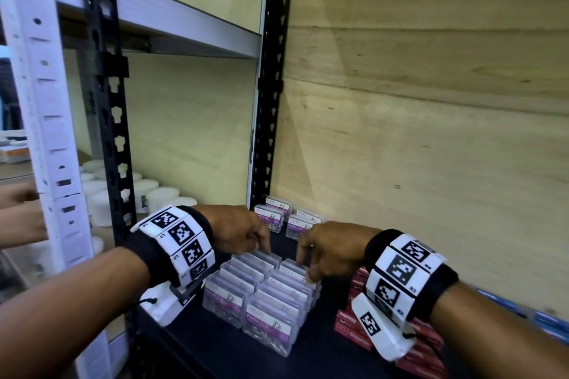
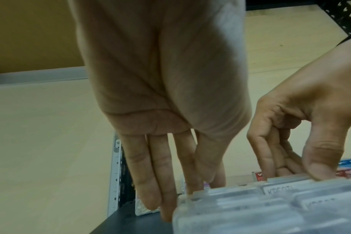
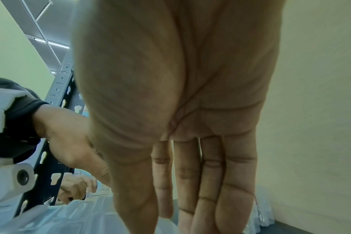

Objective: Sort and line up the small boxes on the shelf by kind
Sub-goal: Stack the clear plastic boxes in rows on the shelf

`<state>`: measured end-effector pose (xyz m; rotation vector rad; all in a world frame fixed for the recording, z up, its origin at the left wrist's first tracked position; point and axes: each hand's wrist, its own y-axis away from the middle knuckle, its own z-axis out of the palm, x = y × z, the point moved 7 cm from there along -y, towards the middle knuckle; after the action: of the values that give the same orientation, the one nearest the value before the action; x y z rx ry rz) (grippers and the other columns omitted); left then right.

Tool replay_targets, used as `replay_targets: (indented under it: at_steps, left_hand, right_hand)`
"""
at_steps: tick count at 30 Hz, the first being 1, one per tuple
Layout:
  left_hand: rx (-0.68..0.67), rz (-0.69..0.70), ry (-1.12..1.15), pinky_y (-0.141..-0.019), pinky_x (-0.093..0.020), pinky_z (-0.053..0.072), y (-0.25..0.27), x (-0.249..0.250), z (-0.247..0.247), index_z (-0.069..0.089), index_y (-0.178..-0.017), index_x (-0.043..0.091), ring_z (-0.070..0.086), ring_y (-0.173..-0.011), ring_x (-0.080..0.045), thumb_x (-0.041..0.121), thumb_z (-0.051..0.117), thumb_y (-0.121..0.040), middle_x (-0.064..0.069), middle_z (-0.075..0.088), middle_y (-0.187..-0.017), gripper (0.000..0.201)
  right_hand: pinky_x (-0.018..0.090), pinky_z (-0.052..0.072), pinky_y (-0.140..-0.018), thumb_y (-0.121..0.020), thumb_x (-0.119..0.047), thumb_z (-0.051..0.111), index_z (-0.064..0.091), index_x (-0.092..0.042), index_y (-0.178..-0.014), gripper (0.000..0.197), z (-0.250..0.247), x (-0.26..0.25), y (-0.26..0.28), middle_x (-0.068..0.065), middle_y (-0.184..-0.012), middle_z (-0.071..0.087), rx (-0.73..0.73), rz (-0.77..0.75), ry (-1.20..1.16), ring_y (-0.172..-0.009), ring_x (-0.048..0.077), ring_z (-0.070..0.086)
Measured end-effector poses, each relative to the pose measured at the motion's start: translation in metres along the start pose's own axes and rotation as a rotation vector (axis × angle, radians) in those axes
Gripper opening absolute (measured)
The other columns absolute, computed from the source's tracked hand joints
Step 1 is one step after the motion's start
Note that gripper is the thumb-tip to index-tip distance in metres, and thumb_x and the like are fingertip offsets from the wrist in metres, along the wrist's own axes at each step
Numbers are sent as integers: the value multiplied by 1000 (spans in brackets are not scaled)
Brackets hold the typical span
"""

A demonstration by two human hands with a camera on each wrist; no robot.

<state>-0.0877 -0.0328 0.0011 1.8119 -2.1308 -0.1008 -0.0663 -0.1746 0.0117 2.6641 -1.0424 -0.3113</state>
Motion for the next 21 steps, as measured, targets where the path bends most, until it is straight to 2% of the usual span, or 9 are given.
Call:
replay_targets:
  at_steps: [6, 9, 12, 15, 19, 21]
  left_hand:
    - [-3, -7, 6, -88, -15, 42, 3, 2, 1, 65, -123, 30, 59, -101, 0, 20, 50, -100, 13, 67, -118, 29]
    - [-1, -13, 5, -89, -16, 43, 4, 2, 1, 65, -123, 31, 59, -101, 0, 22, 51, -100, 13, 68, -117, 28]
    - [-4, -33, 26, -86, -15, 42, 2, 3, 0, 66, -122, 32, 59, -96, 1, 25, 51, -100, 14, 67, -115, 28]
    - [-9, -56, 49, -83, -16, 43, -1, 3, -3, 68, -119, 32, 59, -90, 2, 26, 51, -99, 16, 67, -109, 27]
    - [-18, -73, 45, -90, -19, 44, -8, 1, -8, 70, -117, 31, 61, -100, -2, 31, 55, -98, 16, 69, -111, 24]
    - [9, -88, 29, -92, -21, 43, -13, -4, -13, 69, -118, 31, 59, -101, -3, 37, 56, -97, 17, 66, -109, 26]
  right_hand:
    - [30, 48, -92, -91, -31, 69, 62, -24, -125, 35, 2, -1, 3, -3, -121, 67, -10, -19, 9, -108, 16, 62]
    - [29, 47, -90, -92, -31, 69, 62, -23, -125, 35, 3, 0, 3, -3, -119, 68, -13, -32, 6, -108, 16, 63]
    - [30, 48, -93, -92, -32, 69, 61, -23, -125, 35, 3, 2, 2, -3, -117, 70, -21, -35, -15, -107, 15, 64]
    - [28, 48, -90, -91, -33, 70, 62, -24, -124, 35, 4, 5, -1, -4, -115, 71, -33, -39, -48, -105, 14, 64]
    - [24, 47, -81, -91, -34, 69, 63, -25, -122, 33, 4, 10, -7, -5, -111, 72, -59, -39, -82, -100, 13, 66]
    - [23, 48, -81, -92, -36, 67, 64, -26, -120, 30, 2, 13, -13, -4, -107, 73, -76, -44, -93, -97, 13, 68]
